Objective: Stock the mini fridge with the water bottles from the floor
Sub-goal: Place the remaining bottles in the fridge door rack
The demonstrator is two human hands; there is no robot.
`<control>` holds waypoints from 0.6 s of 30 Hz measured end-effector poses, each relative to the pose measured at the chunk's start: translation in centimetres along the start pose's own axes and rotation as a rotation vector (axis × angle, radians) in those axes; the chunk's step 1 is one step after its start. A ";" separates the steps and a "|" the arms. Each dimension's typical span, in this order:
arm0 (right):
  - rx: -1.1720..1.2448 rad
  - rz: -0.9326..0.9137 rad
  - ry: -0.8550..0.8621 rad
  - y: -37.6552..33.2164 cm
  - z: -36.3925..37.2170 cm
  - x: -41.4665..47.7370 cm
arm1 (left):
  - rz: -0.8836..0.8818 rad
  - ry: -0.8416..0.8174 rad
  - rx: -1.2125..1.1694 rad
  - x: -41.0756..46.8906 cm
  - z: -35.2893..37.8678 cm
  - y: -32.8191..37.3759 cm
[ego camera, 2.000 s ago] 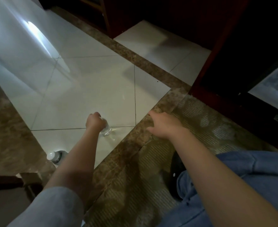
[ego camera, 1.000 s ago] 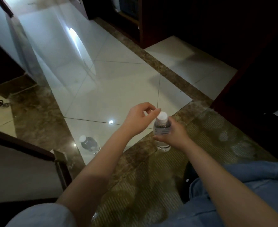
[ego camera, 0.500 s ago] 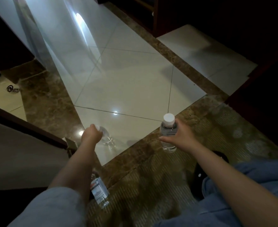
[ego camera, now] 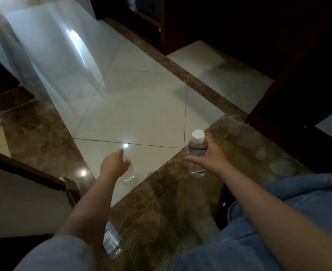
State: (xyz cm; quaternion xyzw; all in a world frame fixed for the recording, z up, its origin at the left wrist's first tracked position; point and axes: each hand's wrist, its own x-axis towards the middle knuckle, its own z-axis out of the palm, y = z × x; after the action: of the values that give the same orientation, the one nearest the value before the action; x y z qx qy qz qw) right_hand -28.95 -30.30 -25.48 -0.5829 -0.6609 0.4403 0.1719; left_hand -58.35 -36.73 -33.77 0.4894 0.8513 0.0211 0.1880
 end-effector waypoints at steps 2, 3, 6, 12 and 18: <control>0.067 0.001 0.052 -0.2 -1.0 -0.4 | 0.039 -0.011 -0.021 -0.2 -1.2 2.4; 0.095 0.002 0.084 -0.4 -1.6 -0.5 | 0.068 -0.003 -0.045 -0.4 -1.8 3.7; 0.209 0.018 0.165 -0.9 -3.8 -1.1 | 0.174 0.044 -0.128 -1.3 -3.7 8.3; 0.392 0.019 0.420 -1.2 -9.1 -2.1 | 0.417 0.138 -0.249 -2.4 -8.5 17.6; 0.307 0.019 0.587 -1.0 -17.0 -3.7 | 0.637 0.130 -0.261 -4.5 -11.3 27.5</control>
State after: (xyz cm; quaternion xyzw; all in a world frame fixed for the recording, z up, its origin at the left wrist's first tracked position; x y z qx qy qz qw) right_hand -16.00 -27.16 -14.28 -0.6582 -0.5039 0.3496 0.4366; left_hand -37.50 -24.55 -15.92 0.6998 0.6563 0.2184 0.1786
